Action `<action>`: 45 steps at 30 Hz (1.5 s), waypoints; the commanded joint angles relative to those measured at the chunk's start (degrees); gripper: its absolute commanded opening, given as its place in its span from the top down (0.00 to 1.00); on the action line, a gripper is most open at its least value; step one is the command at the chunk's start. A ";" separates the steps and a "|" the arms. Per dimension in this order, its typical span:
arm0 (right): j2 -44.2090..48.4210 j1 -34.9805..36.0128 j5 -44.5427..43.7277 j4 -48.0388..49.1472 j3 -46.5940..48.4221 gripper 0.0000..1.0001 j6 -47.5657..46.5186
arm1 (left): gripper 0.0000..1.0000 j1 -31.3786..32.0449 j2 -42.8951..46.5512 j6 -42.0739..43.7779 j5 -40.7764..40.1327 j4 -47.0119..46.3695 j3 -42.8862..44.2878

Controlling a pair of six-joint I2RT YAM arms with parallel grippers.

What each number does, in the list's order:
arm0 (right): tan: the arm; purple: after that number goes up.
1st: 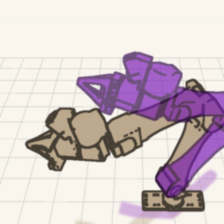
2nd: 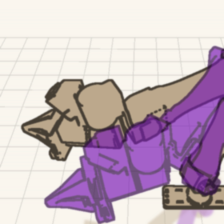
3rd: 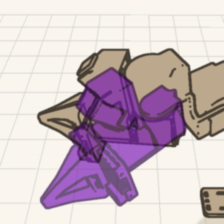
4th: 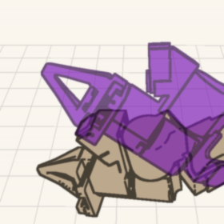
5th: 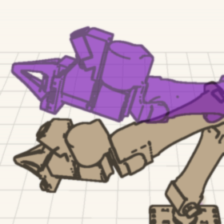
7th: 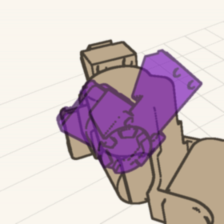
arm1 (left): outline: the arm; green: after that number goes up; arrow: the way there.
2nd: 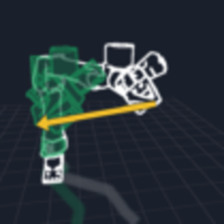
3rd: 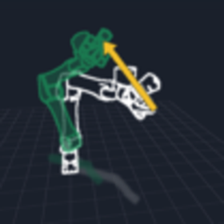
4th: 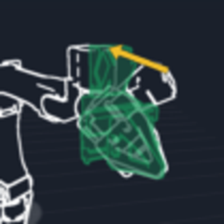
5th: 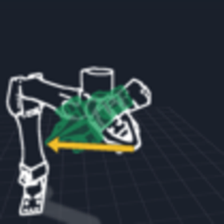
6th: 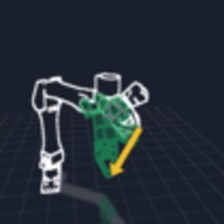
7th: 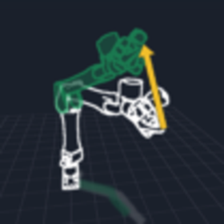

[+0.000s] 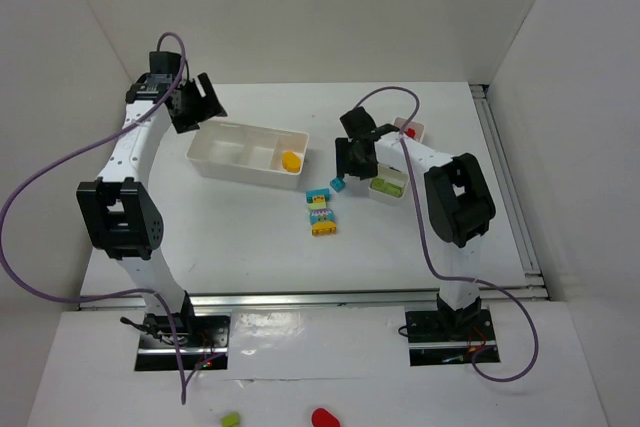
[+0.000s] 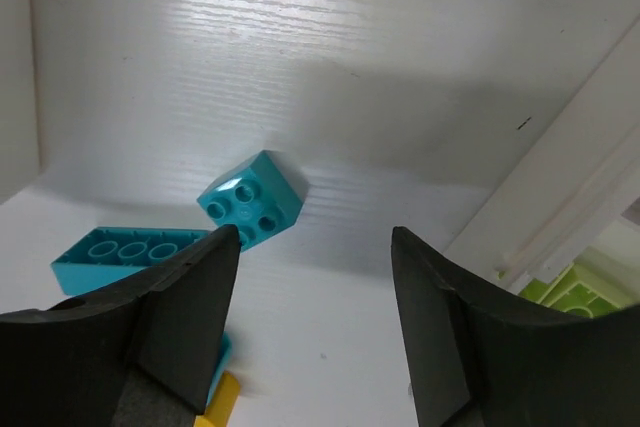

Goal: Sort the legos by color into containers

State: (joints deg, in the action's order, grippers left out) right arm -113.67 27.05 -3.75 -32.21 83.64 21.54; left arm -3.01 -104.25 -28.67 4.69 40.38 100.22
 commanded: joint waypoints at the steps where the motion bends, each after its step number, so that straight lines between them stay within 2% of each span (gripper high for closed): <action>1: 4.51 0.90 0.75 2.41 0.65 0.29 0.52 | 0.13 3.00 4.05 0.72 1.55 2.07 2.69; 6: 1.53 2.13 1.38 1.89 2.32 0.15 0.52 | 0.13 5.90 5.19 0.72 2.08 2.60 2.17; 9: -0.23 2.13 2.51 1.88 3.11 0.11 -0.09 | 0.13 6.52 5.19 0.72 2.61 2.60 1.56; 12: -2.16 2.75 2.52 1.18 3.82 0.11 -0.09 | 0.13 7.05 5.19 0.72 2.61 3.13 1.55; 20: -5.51 3.27 3.66 2.24 4.96 0.26 -1.15 | 0.13 7.05 4.05 1.24 1.46 4.18 2.61; 24: -5.51 3.27 2.44 2.24 4.96 0.46 -1.15 | 0.13 7.05 3.52 1.24 0.94 4.18 3.13; 25: -4.64 3.27 1.91 2.24 4.96 0.53 -1.15 | 0.13 7.05 3.52 1.24 0.94 4.18 3.13; 27: -3.23 3.27 0.59 2.24 4.96 0.58 -1.15 | 0.13 7.05 3.00 1.77 0.94 4.71 3.75; 33: 0.10 2.75 -1.44 -0.31 10.13 0.60 -0.62 | 0.13 7.05 2.47 2.30 -0.11 5.94 6.21; 38: 1.43 4.14 -1.44 -0.84 19.16 0.60 -2.64 | 0.13 5.03 3.00 -0.42 -3.45 7.78 6.21; 42: -3.57 7.13 4.08 0.30 28.76 0.60 -5.36 | 0.13 2.75 4.58 -4.29 -7.67 8.49 4.37; 45: -7.26 8.89 9.98 5.90 32.80 0.60 -8.61 | 0.13 2.21 5.98 -6.32 -11.36 8.49 1.13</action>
State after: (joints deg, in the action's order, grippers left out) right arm -117.93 33.15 0.03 -31.07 112.18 16.82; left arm 0.12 -101.03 -31.79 -1.85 47.79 103.46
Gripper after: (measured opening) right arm 0.447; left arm 0.867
